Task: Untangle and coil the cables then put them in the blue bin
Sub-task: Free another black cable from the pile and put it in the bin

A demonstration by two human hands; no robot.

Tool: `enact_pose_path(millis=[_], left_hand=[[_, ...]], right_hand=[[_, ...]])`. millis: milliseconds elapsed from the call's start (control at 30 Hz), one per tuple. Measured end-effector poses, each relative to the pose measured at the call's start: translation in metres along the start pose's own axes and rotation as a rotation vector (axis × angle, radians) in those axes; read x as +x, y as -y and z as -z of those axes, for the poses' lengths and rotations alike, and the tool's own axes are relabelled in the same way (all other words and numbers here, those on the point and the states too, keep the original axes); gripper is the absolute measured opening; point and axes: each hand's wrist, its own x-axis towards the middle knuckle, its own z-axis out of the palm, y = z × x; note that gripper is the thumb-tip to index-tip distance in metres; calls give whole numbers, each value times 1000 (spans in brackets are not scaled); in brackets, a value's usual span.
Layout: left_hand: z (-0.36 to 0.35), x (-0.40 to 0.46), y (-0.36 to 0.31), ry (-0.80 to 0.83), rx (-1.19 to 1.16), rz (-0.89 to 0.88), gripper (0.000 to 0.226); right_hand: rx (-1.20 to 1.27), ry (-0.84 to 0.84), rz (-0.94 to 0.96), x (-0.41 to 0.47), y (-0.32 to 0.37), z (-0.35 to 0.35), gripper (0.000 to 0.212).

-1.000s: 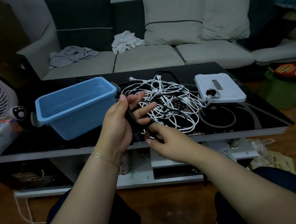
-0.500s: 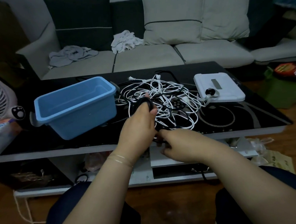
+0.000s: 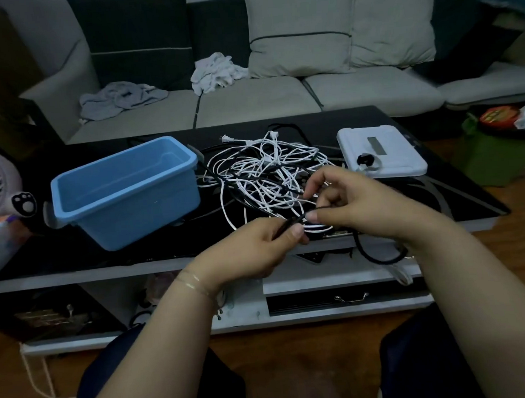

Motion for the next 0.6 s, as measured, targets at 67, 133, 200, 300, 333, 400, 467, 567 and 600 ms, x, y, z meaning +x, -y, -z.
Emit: enact_pose_path(millis=[67, 133, 200, 300, 333, 400, 467, 567, 600], left_hand=[[0, -4, -4, 27, -124, -31, 45], [1, -6, -8, 72, -222, -45, 47], [2, -8, -10, 117, -319, -54, 51], [5, -10, -10, 150, -398, -39, 53], [7, -11, -8, 157, -416, -38, 54], [7, -12, -7, 155, -485, -54, 55], [6, -11, -7, 111, -609, -84, 53], [8, -9, -7, 35, -826, -124, 51], [10, -8, -6, 17, -898, -130, 53]], right_hand=[[-35, -88, 5, 2, -1, 3, 23], [-72, -153, 26, 4, -1, 2, 30], [-51, -184, 39, 5, -3, -1, 39], [22, -183, 39, 9, -7, -7, 40], [47, -166, 43, 11, -8, -10, 38], [105, -136, 54, 14, -11, -16, 33], [175, -137, 61, 18, -14, -25, 32], [179, -152, 70, 23, -14, -39, 27], [139, -154, 71, 24, -14, -43, 27]])
